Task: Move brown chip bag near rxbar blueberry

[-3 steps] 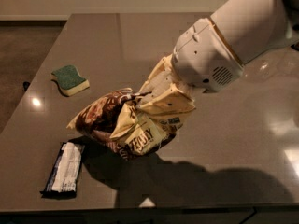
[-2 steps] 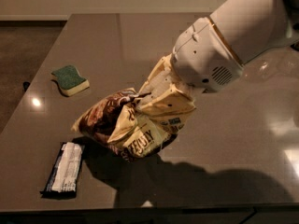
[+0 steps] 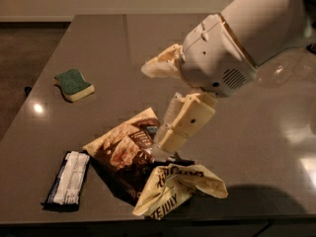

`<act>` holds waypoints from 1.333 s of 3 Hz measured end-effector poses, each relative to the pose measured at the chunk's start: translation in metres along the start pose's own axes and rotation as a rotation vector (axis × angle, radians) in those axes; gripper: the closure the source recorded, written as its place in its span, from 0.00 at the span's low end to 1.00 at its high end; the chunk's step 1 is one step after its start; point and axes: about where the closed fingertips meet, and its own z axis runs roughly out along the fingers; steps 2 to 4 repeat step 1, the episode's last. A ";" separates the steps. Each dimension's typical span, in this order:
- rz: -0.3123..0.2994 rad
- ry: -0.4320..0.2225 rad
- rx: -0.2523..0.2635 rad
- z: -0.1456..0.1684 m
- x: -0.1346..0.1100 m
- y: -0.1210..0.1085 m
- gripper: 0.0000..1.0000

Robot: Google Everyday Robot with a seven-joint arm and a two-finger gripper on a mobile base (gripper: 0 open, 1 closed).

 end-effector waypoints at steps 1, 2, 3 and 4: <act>0.000 0.000 0.000 0.000 0.000 0.000 0.00; 0.000 0.000 0.000 0.000 0.000 0.000 0.00; 0.000 0.000 0.000 0.000 0.000 0.000 0.00; 0.000 0.000 0.000 0.000 0.000 0.000 0.00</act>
Offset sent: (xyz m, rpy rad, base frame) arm 0.0000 0.0000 0.0000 0.0000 0.0000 0.0000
